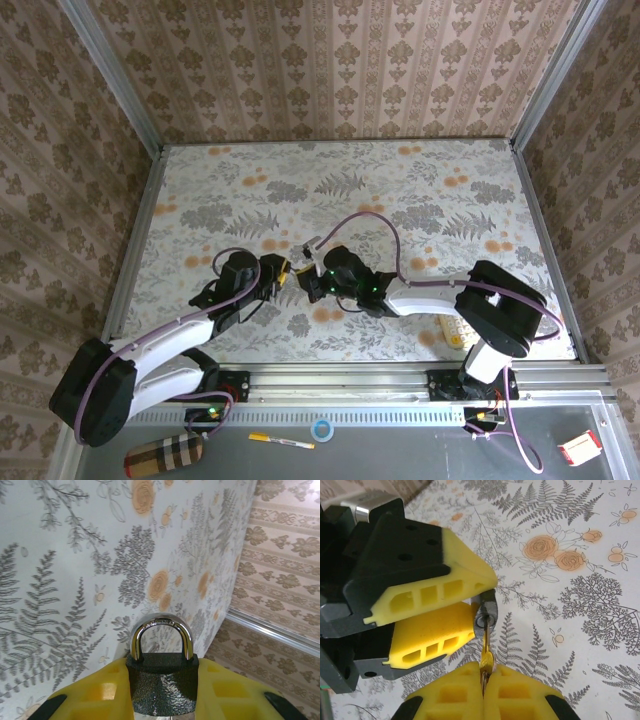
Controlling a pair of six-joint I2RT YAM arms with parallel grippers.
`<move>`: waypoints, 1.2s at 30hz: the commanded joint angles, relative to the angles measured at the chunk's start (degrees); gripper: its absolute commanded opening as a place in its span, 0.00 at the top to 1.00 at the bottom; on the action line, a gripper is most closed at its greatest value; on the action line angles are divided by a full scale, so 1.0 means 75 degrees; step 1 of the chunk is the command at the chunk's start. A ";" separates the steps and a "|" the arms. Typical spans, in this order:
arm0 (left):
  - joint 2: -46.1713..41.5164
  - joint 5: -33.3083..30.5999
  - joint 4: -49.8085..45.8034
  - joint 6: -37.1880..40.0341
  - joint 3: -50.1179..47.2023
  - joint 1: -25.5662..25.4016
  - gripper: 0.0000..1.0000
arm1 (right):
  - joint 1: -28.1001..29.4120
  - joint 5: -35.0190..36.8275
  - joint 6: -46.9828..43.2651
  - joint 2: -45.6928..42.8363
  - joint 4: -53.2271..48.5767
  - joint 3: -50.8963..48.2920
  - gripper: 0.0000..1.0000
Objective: Unlock with the key
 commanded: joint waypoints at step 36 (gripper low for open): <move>0.0266 0.1541 0.1270 0.0087 0.0668 -0.0597 1.00 | 0.0001 -0.0788 -0.1532 -0.0050 0.0107 0.0346 1.00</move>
